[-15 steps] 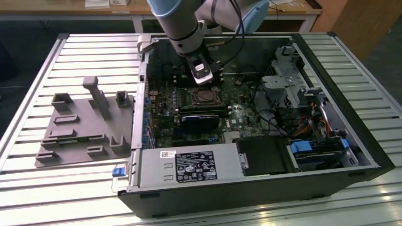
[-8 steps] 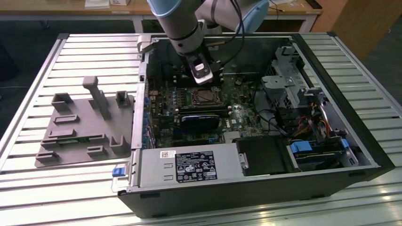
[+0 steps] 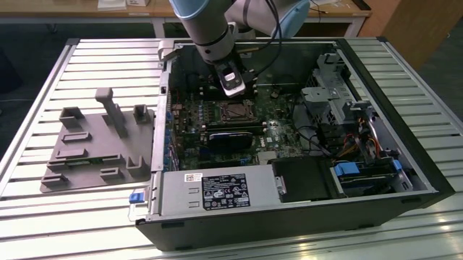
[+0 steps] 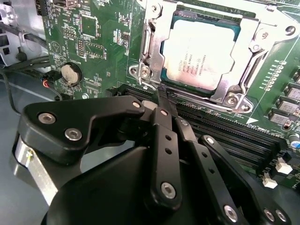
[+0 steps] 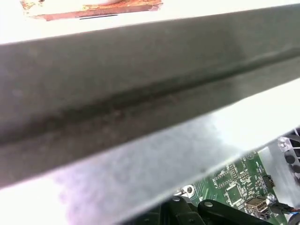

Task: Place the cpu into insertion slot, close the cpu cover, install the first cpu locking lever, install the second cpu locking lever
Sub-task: 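Install the first cpu locking lever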

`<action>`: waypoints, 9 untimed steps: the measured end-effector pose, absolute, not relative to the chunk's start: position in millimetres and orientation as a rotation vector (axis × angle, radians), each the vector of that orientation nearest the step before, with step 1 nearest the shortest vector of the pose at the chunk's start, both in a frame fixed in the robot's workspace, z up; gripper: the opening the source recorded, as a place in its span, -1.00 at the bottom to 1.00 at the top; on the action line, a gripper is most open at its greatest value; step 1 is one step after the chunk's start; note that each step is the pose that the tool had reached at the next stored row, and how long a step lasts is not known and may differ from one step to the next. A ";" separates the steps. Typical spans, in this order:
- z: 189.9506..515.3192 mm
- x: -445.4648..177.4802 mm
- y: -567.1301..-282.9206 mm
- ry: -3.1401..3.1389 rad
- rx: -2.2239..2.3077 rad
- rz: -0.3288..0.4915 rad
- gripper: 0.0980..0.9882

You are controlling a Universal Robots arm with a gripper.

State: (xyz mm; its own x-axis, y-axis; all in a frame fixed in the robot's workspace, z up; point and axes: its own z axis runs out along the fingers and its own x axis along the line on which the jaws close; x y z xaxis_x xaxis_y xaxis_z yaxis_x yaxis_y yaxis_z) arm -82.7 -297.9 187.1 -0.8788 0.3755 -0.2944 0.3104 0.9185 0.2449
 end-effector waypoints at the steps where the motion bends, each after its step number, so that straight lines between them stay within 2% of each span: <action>1: 187.1 -82.7 -298.1 2.740 0.506 0.275 -0.99; 9: 185.0 -82.4 -299.4 2.740 0.508 0.285 -0.99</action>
